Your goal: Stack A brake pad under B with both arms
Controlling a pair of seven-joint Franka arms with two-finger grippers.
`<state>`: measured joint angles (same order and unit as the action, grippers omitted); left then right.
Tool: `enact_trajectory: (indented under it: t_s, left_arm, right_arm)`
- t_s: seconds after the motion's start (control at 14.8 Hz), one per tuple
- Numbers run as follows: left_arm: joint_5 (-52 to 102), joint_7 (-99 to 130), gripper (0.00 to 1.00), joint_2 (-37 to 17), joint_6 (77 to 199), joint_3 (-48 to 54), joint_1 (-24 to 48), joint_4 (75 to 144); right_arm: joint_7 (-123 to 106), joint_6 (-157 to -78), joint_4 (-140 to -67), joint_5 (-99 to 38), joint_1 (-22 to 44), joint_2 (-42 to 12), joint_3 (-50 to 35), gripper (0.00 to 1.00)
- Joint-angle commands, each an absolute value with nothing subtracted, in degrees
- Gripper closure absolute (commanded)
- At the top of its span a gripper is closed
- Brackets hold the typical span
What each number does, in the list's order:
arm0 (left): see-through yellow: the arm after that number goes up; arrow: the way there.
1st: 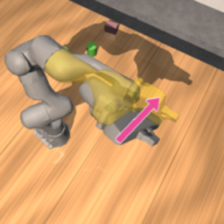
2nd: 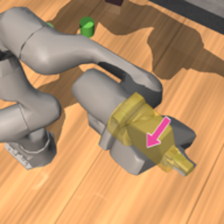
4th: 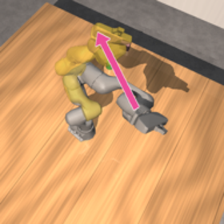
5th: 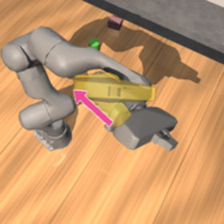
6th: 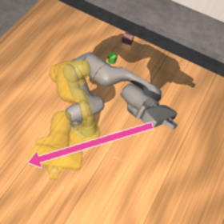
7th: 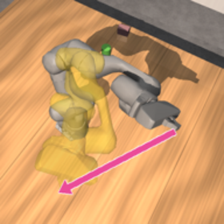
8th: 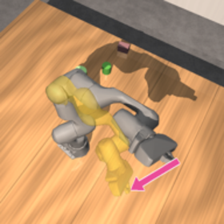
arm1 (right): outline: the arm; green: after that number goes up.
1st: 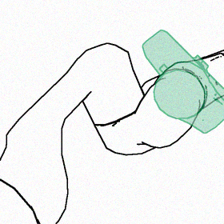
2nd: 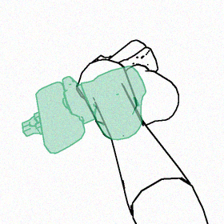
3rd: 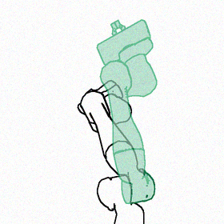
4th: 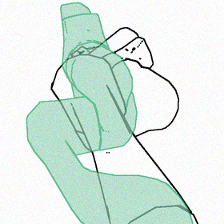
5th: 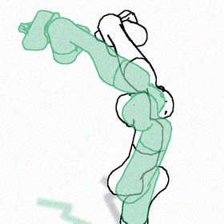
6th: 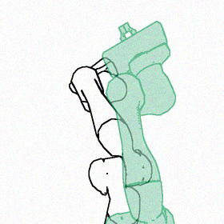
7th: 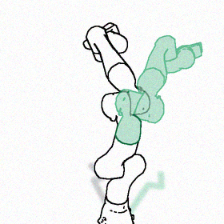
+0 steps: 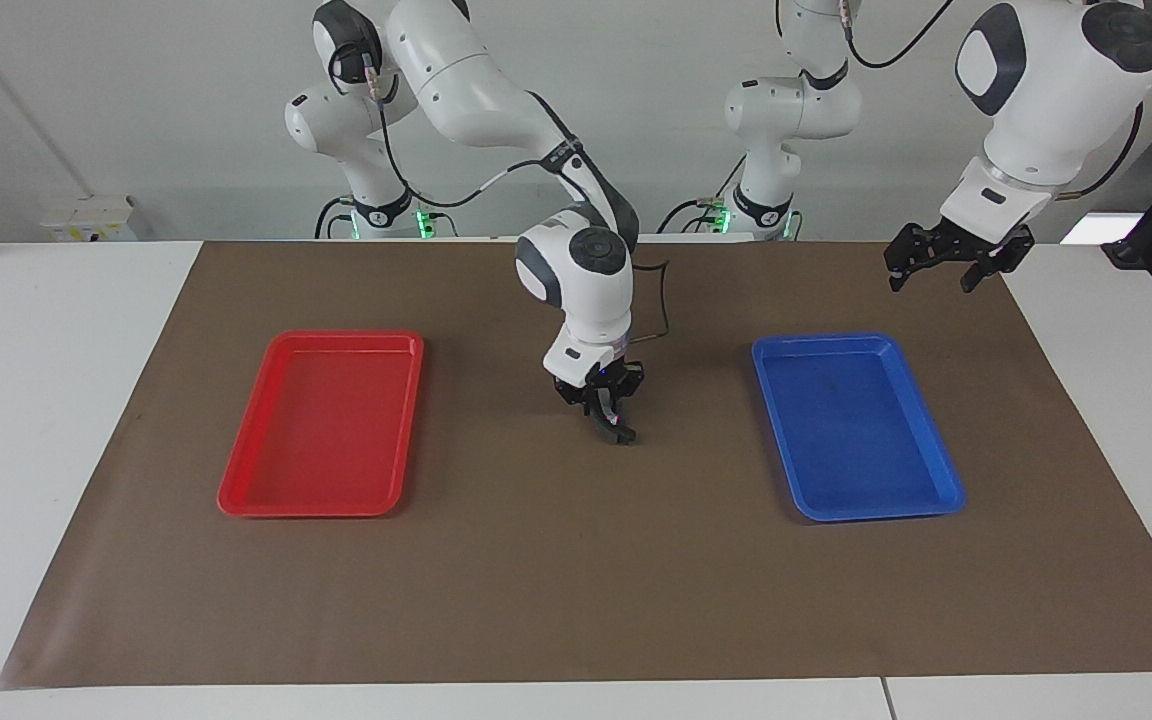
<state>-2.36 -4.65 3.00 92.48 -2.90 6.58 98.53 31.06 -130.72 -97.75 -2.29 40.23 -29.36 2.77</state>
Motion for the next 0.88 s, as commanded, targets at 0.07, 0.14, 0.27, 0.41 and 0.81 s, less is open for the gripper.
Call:
enact_trajectory:
  t_s: [0.07,0.14,0.27,0.41,0.81]
  left_arm:
    - [-1.4,-5.3,0.01,1.0,92.6,-3.1,6.9,95.4]
    - [-1.3,-5.4,0.01,1.0,92.5,-3.1,6.9,95.4]
    - [0.1,-5.4,0.01,0.9,93.6,-3.1,6.5,95.4]
    - [0.2,-5.3,0.01,0.1,93.2,-3.1,6.5,95.0]
    - [-0.2,-5.4,0.01,-0.3,90.4,-3.1,6.4,93.5]
  right_arm:
    - [32.3,-131.5,-98.9,-2.8,40.3,-28.3,2.5,0.98]
    - [32.3,-131.5,-98.9,-2.8,40.7,-28.3,2.5,0.98]
    - [32.3,-131.5,-98.9,-2.8,40.9,-28.3,2.5,0.98]
    - [32.3,-131.5,-98.9,-2.8,40.9,-28.3,2.5,0.98]
    - [32.5,-131.6,-99.3,-2.9,40.9,-28.0,2.5,0.01]
